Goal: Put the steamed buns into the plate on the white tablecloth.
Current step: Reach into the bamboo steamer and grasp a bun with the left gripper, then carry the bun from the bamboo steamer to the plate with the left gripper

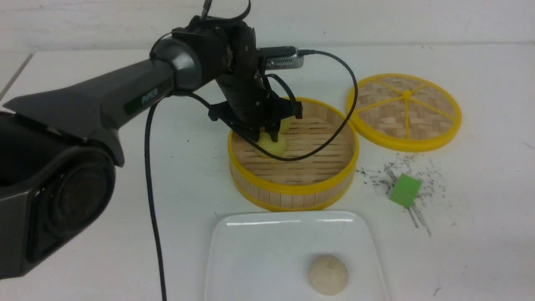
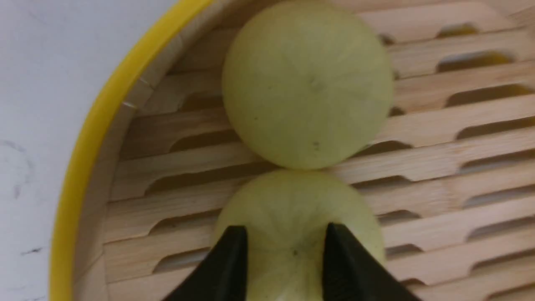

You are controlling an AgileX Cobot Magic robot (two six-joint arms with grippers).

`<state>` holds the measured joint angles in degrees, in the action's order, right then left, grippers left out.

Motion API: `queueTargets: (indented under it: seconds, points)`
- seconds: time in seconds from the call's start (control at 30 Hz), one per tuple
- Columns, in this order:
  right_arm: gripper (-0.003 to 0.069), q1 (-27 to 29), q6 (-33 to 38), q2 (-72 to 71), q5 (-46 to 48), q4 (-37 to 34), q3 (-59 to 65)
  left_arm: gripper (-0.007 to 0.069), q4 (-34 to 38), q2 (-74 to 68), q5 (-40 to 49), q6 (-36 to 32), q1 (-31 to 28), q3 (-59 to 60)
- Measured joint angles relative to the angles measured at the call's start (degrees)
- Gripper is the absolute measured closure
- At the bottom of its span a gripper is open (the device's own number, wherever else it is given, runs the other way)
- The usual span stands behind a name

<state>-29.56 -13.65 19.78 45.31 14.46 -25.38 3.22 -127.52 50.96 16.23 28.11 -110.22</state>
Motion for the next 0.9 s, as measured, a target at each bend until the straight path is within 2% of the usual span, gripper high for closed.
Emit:
queueTargets:
  seconds: [0.1,0.17,0.23,0.3,0.33,0.47,0.67,0.77,0.87,0.9]
  points:
    - [0.0648,0.0,-0.3,0.0,0.0,0.0,0.0,0.0431,0.6,-0.4,0.3,0.0,0.0,-0.1]
    - [0.0647,0.0,-0.4,0.0,0.0,0.0,0.0,0.0537,1.4,-0.4,1.9,-0.3,0.0,-1.1]
    - [0.0645,0.0,-0.4,0.0,0.1,0.0,0.0,0.0588,1.6,-0.6,4.2,-1.2,0.0,-3.0]
    - [0.0645,0.0,-0.5,0.0,0.1,0.0,0.0,0.0599,1.6,-0.7,5.9,-1.8,0.0,-4.5]
    - [0.0643,0.0,-0.6,0.0,0.2,0.0,0.0,0.0603,1.6,-0.8,10.4,-2.4,0.0,-8.2]
    - [0.0642,0.0,-0.6,0.0,0.5,0.0,0.0,0.0603,1.6,-0.2,18.4,-2.8,0.0,-18.3]
    - [0.0637,0.0,-0.6,0.0,0.5,0.1,0.0,0.0603,0.5,7.1,19.9,-2.8,0.1,-29.3]
    - [0.0633,0.0,-0.6,0.0,0.4,0.1,0.0,0.0603,2.0,12.2,20.0,-3.0,0.3,-27.7]
    - [0.0631,0.0,-0.6,0.0,0.4,0.1,0.0,0.0603,2.6,17.3,20.0,-3.6,1.1,-22.4]
    - [0.0629,0.0,-0.6,-0.1,0.4,0.1,0.0,0.0603,2.5,19.8,20.0,-3.8,1.6,-17.4]
